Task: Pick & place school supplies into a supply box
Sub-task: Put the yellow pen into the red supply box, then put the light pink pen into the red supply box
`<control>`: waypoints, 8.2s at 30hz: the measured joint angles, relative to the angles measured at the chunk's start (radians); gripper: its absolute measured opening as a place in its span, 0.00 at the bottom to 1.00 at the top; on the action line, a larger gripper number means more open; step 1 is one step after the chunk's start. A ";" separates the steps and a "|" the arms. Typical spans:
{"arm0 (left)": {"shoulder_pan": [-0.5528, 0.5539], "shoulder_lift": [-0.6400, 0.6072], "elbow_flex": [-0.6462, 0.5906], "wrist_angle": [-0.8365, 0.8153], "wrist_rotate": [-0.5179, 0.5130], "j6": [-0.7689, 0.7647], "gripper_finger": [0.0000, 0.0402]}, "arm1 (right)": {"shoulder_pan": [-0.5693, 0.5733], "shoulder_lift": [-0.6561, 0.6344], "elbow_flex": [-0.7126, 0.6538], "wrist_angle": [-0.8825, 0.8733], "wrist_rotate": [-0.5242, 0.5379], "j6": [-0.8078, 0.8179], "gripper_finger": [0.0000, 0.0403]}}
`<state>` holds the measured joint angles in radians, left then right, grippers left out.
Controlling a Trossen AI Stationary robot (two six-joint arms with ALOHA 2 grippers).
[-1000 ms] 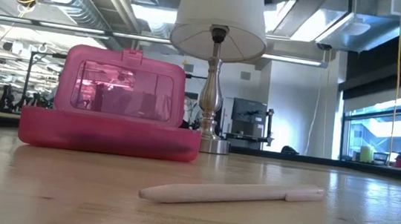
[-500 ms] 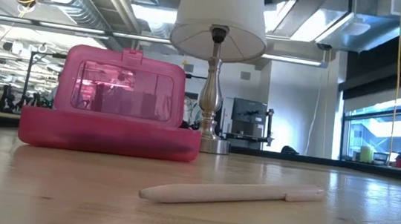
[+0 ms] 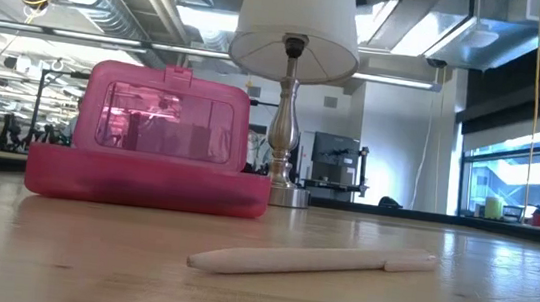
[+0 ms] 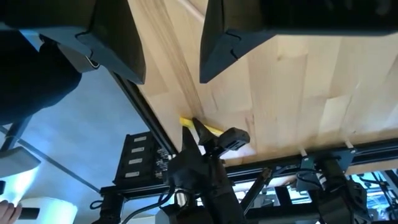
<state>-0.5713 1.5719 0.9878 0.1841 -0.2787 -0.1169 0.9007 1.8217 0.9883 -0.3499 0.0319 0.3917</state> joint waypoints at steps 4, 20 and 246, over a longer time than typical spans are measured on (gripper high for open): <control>0.005 0.000 0.000 0.000 0.000 0.000 0.36 | 0.001 0.007 0.003 -0.032 0.008 -0.123 0.33; 0.011 0.000 0.000 0.000 -0.001 0.000 0.36 | 0.002 0.036 0.003 -0.044 0.070 -0.209 0.14; 0.107 0.077 0.111 -0.642 -0.072 -0.550 0.17 | -0.349 -0.021 -0.150 0.475 0.201 -0.270 0.57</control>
<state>-0.4641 1.6493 1.0985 -0.4584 -0.3504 -0.6674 0.5518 1.8009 0.8387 0.1246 0.2333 0.1219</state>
